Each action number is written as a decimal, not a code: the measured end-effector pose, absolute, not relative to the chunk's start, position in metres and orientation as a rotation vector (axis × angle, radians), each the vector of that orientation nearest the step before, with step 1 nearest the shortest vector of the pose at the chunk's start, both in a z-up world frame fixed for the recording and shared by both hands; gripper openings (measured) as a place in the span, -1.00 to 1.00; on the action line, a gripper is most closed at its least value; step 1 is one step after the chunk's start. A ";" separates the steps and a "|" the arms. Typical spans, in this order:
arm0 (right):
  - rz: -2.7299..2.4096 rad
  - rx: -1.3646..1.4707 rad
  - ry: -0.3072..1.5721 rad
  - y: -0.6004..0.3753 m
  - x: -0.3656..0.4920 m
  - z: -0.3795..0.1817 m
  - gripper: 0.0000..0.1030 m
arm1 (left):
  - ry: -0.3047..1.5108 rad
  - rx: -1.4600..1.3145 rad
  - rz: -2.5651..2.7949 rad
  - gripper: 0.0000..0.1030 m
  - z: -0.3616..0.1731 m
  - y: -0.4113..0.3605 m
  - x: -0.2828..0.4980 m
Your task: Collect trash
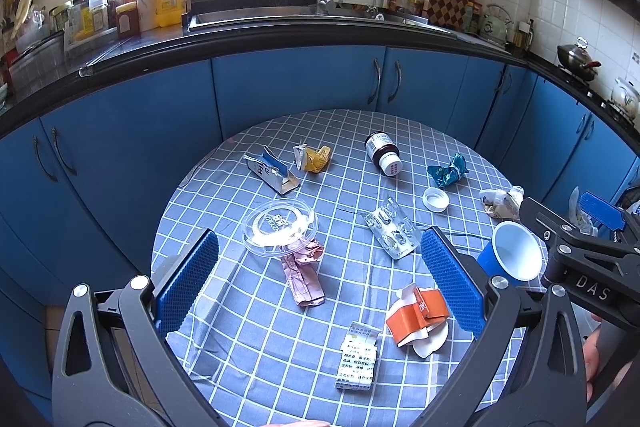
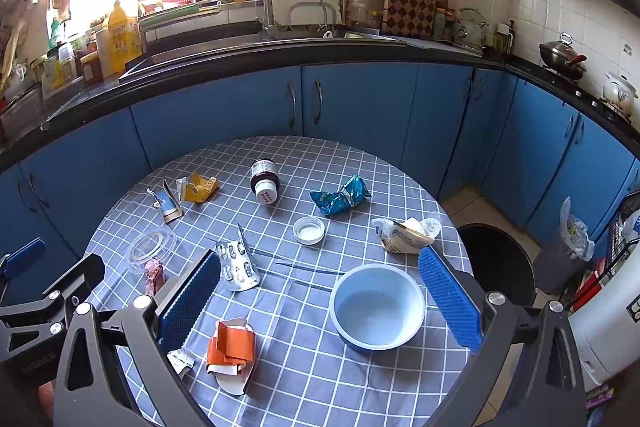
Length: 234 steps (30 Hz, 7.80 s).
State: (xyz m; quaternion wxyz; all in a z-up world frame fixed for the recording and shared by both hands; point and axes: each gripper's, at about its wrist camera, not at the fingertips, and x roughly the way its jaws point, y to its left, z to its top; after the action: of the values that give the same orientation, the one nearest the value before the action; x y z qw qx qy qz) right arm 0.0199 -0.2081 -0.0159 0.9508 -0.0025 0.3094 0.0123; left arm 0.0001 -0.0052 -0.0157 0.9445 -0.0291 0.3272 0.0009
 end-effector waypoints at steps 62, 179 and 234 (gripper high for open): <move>-0.024 0.012 0.788 -0.240 0.043 -0.107 0.87 | 0.745 -0.066 -0.004 0.94 -0.085 0.035 0.031; -0.475 0.297 0.655 -0.542 0.061 -0.112 0.86 | 0.633 0.224 -0.501 0.93 -0.008 -0.390 0.147; 0.170 -0.123 0.812 -0.151 0.020 -0.126 0.86 | 0.874 0.047 0.013 0.93 -0.104 0.045 -0.004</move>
State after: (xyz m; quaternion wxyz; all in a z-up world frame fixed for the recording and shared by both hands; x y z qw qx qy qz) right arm 0.0196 -0.1507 -0.1257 0.9134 -0.0597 0.3941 0.0826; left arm -0.0043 0.0453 -0.1043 0.9058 0.0228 0.4231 0.0063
